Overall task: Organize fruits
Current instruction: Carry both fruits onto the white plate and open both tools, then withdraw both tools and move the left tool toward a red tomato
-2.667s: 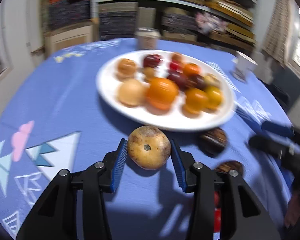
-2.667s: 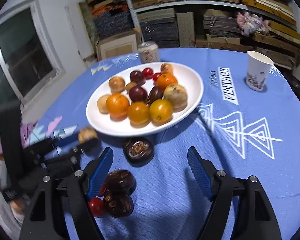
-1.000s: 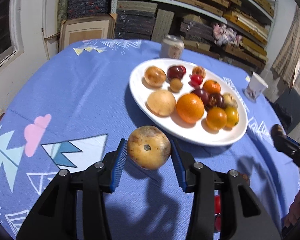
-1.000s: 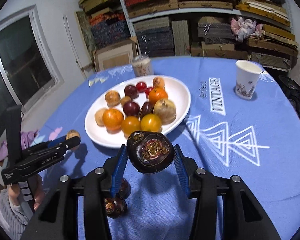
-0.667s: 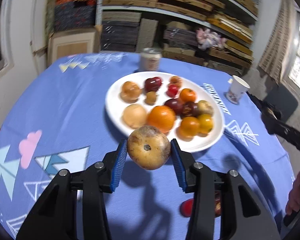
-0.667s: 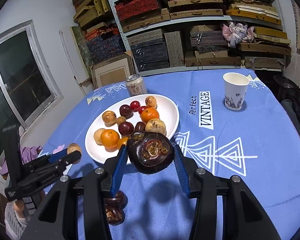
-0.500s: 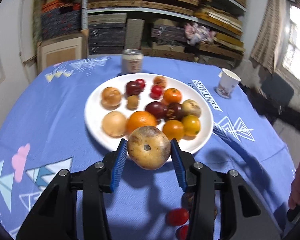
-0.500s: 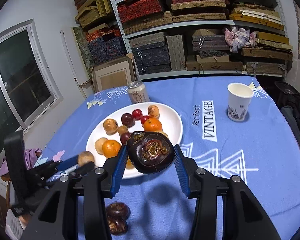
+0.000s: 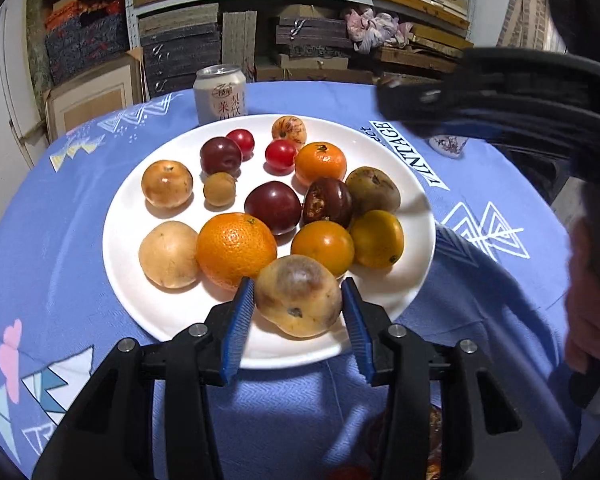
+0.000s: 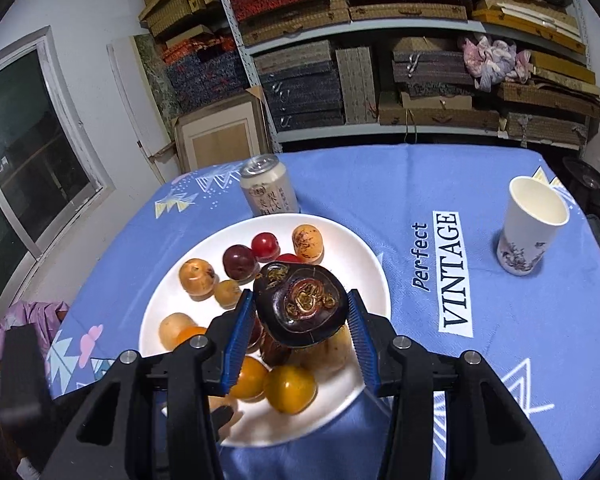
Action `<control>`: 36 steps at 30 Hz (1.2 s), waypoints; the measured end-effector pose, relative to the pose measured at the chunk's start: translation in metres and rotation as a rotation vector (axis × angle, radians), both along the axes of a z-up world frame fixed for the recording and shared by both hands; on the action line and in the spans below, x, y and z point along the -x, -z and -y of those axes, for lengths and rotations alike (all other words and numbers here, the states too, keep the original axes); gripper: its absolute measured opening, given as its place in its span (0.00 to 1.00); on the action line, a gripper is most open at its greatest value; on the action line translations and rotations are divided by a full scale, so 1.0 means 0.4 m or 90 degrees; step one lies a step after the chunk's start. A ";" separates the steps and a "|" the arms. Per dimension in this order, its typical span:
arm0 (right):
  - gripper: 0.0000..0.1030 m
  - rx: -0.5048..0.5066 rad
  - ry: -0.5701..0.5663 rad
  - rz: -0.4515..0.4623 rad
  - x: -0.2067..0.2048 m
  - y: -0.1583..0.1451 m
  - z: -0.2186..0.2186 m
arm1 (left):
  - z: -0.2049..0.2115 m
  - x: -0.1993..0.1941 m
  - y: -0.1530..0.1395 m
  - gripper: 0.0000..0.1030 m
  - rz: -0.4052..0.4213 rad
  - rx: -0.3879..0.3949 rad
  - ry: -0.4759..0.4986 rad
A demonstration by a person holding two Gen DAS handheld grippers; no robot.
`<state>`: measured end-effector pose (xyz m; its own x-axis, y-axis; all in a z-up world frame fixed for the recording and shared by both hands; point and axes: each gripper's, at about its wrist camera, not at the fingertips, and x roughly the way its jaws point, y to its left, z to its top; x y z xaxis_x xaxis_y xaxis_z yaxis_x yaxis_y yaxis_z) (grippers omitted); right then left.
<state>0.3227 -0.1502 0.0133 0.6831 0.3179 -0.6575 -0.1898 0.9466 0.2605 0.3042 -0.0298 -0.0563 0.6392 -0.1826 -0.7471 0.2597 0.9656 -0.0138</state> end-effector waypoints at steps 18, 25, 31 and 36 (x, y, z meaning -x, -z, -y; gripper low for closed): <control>0.47 0.061 -0.095 -0.055 -0.132 0.088 -0.208 | -0.077 -0.012 -0.018 0.60 -0.017 0.098 -0.035; 0.47 0.046 -0.086 -0.042 -0.118 0.067 -0.186 | -0.071 0.004 -0.039 0.60 0.004 0.087 -0.034; 0.47 0.010 -0.073 0.000 -0.067 0.002 -0.140 | -0.083 0.013 -0.050 0.60 0.020 0.078 -0.055; 0.51 -0.005 -0.064 0.035 0.034 -0.057 -0.103 | -0.107 0.059 -0.073 0.60 0.040 0.078 -0.081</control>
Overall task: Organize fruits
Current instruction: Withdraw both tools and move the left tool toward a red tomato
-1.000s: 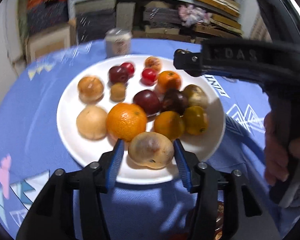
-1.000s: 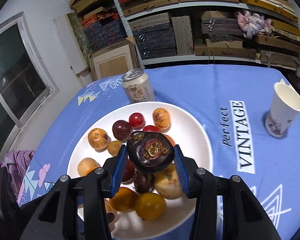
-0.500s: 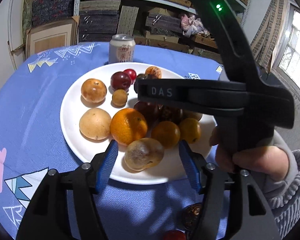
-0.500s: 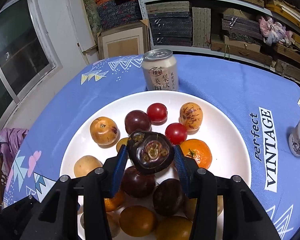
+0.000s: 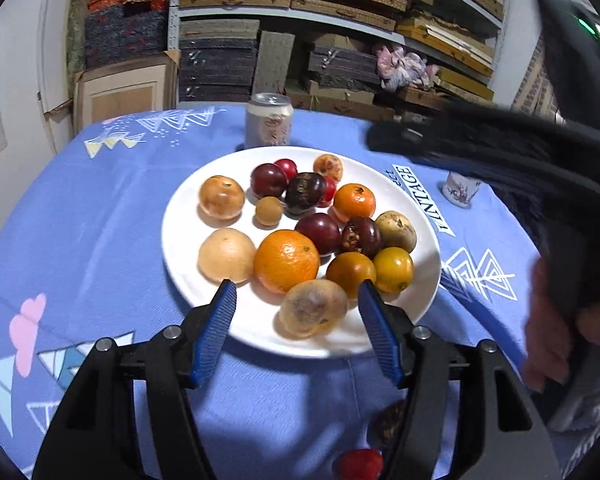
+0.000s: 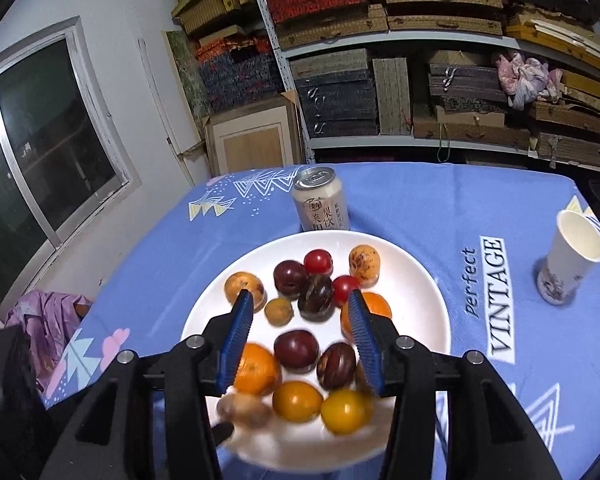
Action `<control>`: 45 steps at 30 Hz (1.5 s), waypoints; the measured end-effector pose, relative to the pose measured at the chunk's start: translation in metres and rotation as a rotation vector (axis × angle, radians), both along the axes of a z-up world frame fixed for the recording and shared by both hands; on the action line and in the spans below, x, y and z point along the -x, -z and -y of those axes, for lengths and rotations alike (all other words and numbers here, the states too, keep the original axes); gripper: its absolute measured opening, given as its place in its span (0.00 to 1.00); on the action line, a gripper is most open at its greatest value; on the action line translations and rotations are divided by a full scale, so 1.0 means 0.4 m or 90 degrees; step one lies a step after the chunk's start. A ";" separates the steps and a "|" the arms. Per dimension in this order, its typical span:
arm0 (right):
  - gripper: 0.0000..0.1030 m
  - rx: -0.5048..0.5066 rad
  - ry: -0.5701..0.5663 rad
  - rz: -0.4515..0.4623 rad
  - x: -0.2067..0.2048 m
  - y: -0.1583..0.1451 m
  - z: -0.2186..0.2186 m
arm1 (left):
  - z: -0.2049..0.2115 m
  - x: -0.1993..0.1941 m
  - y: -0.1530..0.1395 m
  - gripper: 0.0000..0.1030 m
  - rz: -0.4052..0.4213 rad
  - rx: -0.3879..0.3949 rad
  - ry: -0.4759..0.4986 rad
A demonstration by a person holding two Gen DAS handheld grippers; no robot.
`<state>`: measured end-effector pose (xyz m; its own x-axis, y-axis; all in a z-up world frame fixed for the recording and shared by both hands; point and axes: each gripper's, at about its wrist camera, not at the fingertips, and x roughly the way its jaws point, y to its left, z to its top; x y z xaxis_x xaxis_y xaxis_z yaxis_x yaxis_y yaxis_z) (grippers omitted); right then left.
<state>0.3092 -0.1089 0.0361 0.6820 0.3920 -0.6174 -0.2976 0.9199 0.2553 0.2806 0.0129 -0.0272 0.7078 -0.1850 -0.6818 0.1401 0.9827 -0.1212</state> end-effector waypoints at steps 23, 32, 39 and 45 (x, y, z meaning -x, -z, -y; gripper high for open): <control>0.84 -0.084 0.196 -0.034 0.337 0.135 0.258 | 0.069 0.319 0.087 0.78 0.001 -0.114 0.040; 0.85 -0.083 0.187 -0.040 0.337 0.139 0.256 | 0.079 0.307 0.107 0.81 -0.023 -0.116 0.043; 0.85 -0.083 0.190 -0.049 0.333 0.145 0.261 | 0.075 0.304 0.105 0.87 -0.016 -0.131 0.024; 0.85 -0.076 0.183 -0.051 0.334 0.149 0.257 | 0.070 0.307 0.099 0.88 -0.005 -0.144 0.010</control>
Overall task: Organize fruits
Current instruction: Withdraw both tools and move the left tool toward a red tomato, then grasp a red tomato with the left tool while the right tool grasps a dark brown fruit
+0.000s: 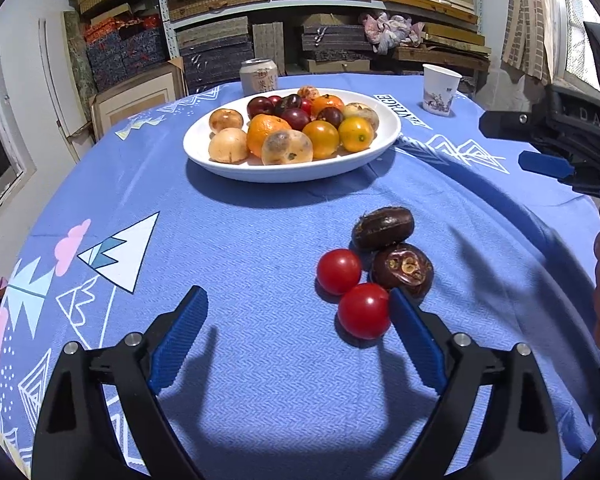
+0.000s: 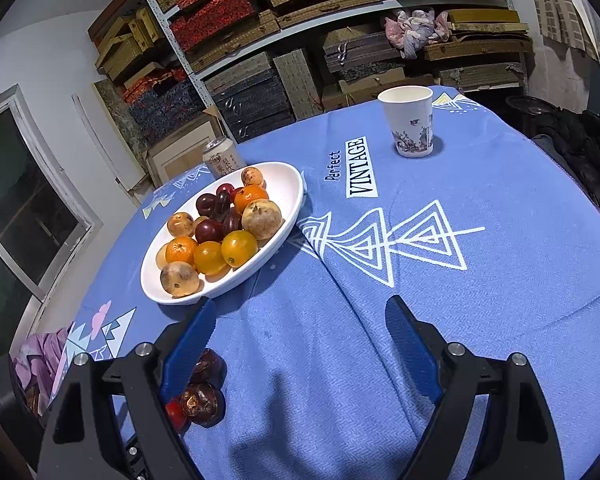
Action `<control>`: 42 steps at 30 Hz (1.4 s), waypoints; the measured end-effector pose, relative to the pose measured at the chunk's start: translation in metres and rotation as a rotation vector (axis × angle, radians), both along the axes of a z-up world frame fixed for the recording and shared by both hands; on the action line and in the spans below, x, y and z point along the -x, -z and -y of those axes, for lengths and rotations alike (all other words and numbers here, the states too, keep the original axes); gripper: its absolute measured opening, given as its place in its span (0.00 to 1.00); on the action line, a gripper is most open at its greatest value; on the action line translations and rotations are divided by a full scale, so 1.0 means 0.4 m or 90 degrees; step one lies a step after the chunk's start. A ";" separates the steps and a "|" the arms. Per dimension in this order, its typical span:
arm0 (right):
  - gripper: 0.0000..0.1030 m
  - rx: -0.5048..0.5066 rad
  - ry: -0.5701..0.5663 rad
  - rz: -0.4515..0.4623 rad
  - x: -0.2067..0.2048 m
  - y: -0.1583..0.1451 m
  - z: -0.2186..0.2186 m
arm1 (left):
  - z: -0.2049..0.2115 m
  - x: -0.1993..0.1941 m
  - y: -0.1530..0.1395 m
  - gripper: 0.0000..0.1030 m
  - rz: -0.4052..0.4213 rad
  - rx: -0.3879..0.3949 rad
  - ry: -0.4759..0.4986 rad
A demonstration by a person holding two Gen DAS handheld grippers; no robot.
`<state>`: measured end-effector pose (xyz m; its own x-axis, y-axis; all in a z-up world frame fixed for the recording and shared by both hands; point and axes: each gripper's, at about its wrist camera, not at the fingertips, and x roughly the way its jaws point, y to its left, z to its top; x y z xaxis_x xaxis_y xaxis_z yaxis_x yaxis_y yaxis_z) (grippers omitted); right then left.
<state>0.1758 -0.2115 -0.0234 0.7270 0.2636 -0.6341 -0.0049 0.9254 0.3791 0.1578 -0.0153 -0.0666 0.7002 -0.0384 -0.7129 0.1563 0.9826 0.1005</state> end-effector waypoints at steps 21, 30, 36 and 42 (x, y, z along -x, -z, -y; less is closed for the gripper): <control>0.85 0.010 -0.018 -0.004 0.002 0.002 -0.021 | -0.006 0.024 -0.009 0.65 0.013 0.005 0.016; 0.85 0.019 -0.030 -0.004 0.006 0.000 -0.034 | 0.002 0.033 0.000 0.53 -0.021 0.051 0.071; 0.85 0.021 -0.033 -0.001 0.011 -0.005 -0.038 | 0.024 0.011 0.026 0.42 -0.078 0.089 0.123; 0.85 0.023 -0.036 0.000 0.011 -0.008 -0.040 | 0.028 0.005 0.033 0.31 -0.090 0.110 0.142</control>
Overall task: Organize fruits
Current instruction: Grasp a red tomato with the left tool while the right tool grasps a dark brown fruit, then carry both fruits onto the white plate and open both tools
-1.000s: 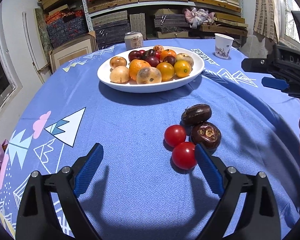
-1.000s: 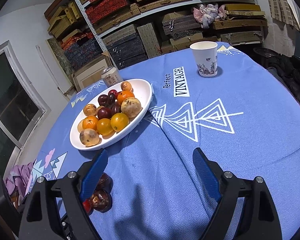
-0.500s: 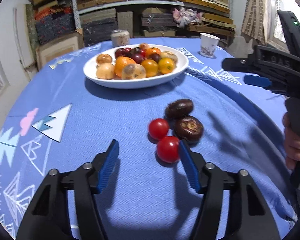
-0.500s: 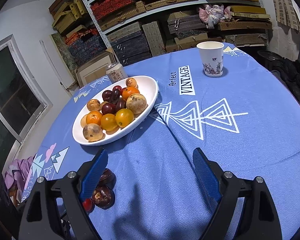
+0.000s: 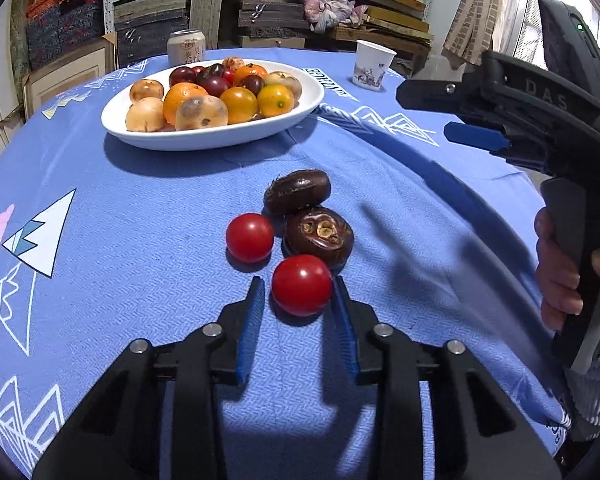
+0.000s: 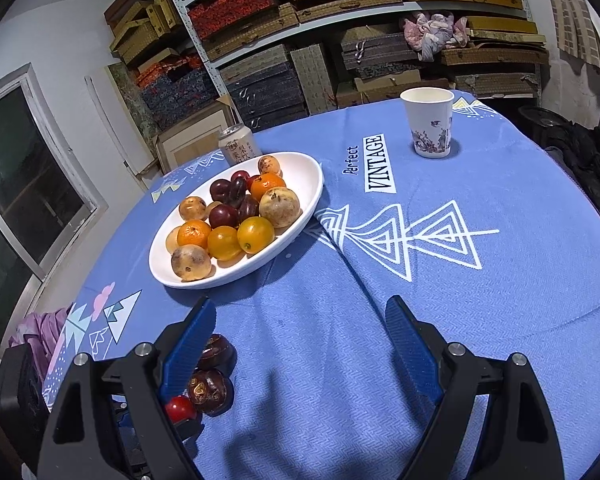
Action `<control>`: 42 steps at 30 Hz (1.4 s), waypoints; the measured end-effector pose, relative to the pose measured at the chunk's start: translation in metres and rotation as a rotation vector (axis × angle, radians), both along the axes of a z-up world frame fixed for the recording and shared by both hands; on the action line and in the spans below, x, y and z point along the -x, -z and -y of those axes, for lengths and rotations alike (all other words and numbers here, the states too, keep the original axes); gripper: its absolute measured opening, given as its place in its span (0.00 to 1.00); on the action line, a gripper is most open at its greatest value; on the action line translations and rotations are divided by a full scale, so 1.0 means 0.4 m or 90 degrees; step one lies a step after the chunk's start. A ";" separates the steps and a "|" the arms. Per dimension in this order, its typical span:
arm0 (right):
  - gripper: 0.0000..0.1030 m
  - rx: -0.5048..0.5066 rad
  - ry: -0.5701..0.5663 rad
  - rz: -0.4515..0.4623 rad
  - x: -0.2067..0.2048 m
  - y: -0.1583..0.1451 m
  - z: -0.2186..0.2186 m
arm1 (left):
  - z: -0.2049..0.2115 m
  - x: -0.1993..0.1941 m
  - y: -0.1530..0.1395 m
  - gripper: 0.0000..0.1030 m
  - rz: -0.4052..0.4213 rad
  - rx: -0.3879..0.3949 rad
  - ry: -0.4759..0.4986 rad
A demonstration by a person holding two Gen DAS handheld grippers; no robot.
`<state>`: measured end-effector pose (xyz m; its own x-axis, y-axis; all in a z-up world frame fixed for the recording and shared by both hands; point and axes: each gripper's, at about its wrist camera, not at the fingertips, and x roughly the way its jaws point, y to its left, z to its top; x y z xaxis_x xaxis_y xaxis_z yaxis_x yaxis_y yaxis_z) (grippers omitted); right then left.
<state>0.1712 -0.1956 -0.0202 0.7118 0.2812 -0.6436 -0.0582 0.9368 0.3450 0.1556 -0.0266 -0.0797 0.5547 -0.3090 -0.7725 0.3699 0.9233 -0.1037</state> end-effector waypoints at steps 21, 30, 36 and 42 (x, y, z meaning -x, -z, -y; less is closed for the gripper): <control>0.84 0.180 -0.215 -0.015 0.053 0.063 -0.239 | -0.208 -0.026 -0.075 0.28 0.057 0.075 -0.228; 0.58 0.251 -0.249 -0.020 0.064 0.099 -0.298 | -0.189 -0.030 -0.070 0.28 0.054 0.063 -0.205; 0.43 0.231 -0.249 -0.035 0.053 0.103 -0.286 | -0.178 -0.036 -0.055 0.28 0.041 0.049 -0.198; 0.40 0.195 -0.255 -0.028 0.065 0.080 -0.272 | -0.166 -0.045 -0.034 0.28 0.021 0.029 -0.192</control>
